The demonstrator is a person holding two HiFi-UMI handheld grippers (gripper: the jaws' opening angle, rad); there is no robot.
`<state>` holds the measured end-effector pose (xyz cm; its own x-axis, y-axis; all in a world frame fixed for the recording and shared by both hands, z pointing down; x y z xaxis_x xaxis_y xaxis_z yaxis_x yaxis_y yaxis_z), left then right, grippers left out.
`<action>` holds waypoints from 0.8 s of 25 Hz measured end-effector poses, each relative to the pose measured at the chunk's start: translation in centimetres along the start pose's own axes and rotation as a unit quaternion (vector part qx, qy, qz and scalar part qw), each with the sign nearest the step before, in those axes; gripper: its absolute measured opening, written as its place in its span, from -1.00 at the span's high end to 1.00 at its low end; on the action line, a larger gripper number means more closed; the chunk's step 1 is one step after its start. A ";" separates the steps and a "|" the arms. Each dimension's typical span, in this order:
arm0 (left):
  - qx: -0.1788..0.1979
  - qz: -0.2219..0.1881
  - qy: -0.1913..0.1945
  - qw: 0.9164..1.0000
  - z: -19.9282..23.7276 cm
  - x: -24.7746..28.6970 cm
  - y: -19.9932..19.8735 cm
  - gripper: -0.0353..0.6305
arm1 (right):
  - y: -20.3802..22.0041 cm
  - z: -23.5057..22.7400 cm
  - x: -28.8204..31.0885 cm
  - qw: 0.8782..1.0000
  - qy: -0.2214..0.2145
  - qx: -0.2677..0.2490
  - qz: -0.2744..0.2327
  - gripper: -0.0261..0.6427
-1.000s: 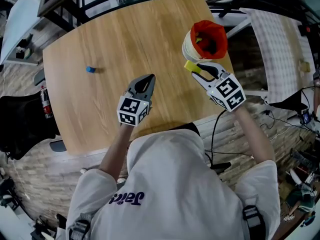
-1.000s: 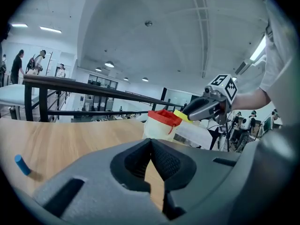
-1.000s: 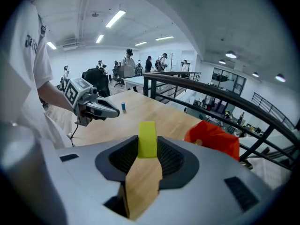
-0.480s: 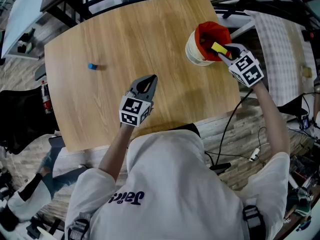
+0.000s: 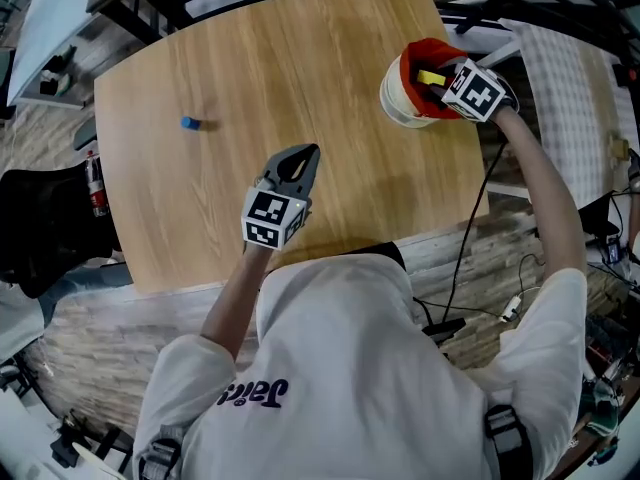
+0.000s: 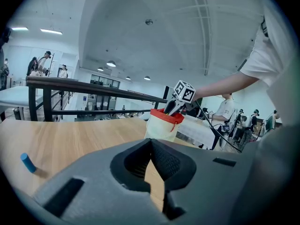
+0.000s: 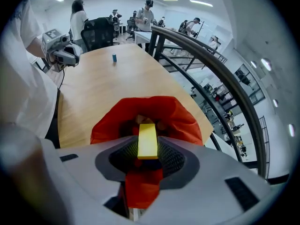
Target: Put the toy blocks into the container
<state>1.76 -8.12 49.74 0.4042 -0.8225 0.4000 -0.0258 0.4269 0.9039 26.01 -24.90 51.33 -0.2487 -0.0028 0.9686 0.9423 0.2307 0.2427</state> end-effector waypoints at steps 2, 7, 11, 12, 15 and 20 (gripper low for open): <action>-0.002 0.000 -0.003 1.000 0.3 -0.1 0.0 0.88 | 0.0 0.0 0.5 1.000 -0.003 0.004 0.002 0.51; -0.008 0.001 -0.012 1.000 1.5 -0.5 0.2 0.88 | -0.8 0.2 -0.3 1.000 0.009 0.010 -0.014 0.39; -0.020 -0.004 -0.028 0.999 2.6 -0.8 0.3 0.88 | -3.3 1.5 -2.2 0.998 0.017 -0.003 -0.057 0.39; -0.023 -0.005 -0.034 0.999 3.0 -0.9 0.2 0.88 | -4.4 2.1 -2.7 0.997 0.016 -0.008 -0.074 0.39; -0.032 -0.008 -0.053 0.998 5.0 -1.4 0.3 0.88 | -8.4 4.1 -3.5 0.991 0.015 -0.016 -0.132 0.39; -0.060 -0.012 -0.107 0.992 8.8 -3.4 0.7 0.88 | -15.6 8.0 -1.7 0.973 -0.019 -0.012 -0.228 0.39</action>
<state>-7.70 -8.38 50.32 0.1991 -0.8889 0.4125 0.0956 0.4365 0.8946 9.90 -20.73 45.46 -0.6497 -0.0642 0.7575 0.7369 0.1914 0.6483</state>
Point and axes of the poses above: the fingertips, and each gripper's own axes: x forward along the fingers, z to its left, y out of its underside, the point moved 1 cm from there along -x, backward along the fingers, and after that the axes turned 15 degrees about -y, right-handed, at the moved point
